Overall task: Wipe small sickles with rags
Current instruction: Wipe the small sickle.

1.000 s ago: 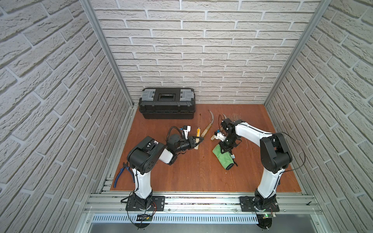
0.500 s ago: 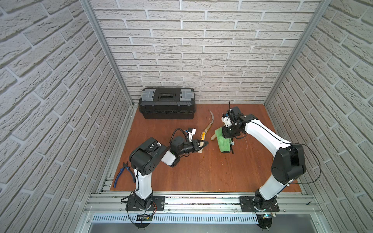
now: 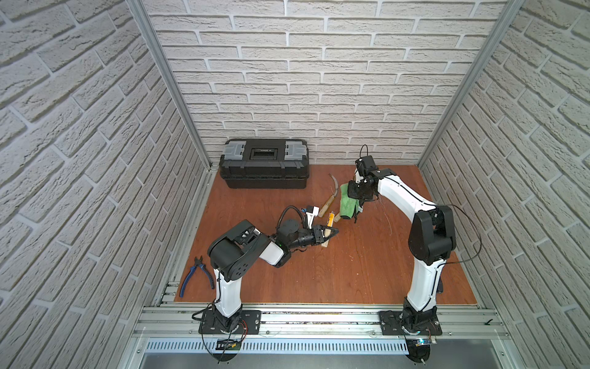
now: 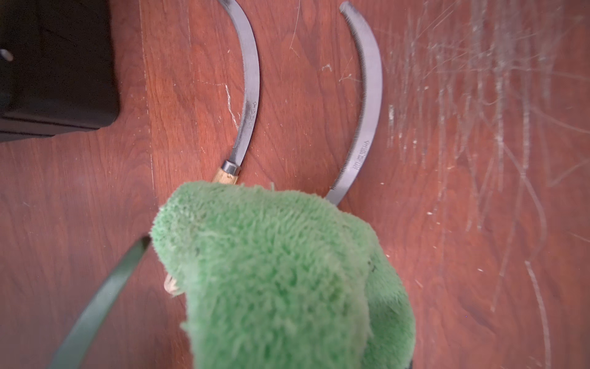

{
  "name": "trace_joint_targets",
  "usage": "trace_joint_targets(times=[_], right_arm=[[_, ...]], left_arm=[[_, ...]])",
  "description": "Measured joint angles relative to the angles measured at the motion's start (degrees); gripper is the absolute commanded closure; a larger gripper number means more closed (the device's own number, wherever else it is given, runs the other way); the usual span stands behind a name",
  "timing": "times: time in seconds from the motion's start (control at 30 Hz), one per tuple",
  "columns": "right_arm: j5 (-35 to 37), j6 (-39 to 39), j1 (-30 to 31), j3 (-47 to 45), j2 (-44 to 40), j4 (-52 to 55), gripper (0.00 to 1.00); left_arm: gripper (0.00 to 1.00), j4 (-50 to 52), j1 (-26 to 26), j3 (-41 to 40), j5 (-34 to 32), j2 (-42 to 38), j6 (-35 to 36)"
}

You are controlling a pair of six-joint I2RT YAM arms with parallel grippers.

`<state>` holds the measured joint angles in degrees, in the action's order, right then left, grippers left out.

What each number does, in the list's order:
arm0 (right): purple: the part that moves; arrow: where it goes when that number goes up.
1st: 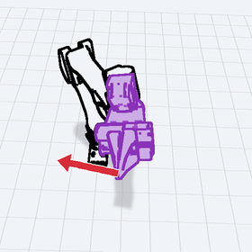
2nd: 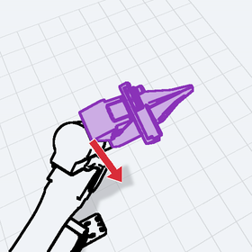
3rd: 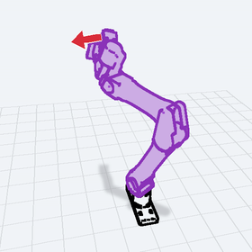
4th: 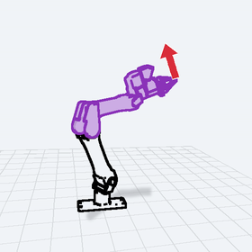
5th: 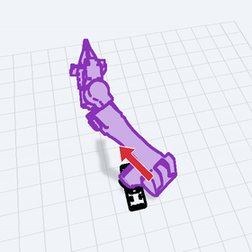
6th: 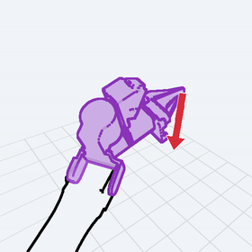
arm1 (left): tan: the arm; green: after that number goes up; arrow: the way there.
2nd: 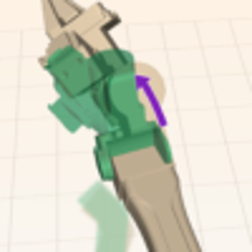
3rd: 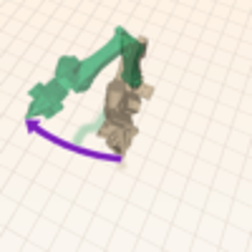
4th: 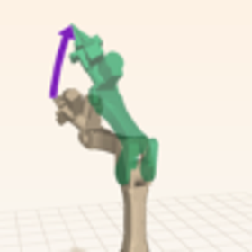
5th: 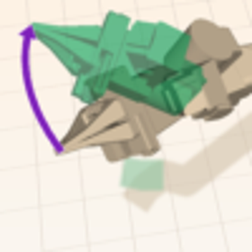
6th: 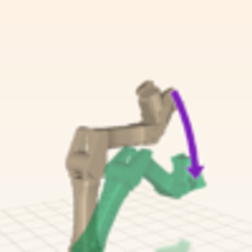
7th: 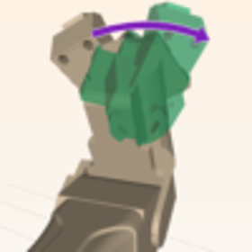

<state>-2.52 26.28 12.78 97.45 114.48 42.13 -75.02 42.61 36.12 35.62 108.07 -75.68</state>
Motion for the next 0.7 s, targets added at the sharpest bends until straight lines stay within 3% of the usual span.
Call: trace_joint_targets(times=[0.4,0.7], right_arm=[[-6.4,5.3,-0.5,1.6,0.2,-4.7,0.97],[-14.7,5.7,-0.9,-3.7,-3.8,-12.2,0.97]], left_arm=[[1.00,-0.1,0.6,0.3,-1.2,2.0,0.2],[1.00,-0.4,0.6,2.4,-1.3,4.2,0.6]])
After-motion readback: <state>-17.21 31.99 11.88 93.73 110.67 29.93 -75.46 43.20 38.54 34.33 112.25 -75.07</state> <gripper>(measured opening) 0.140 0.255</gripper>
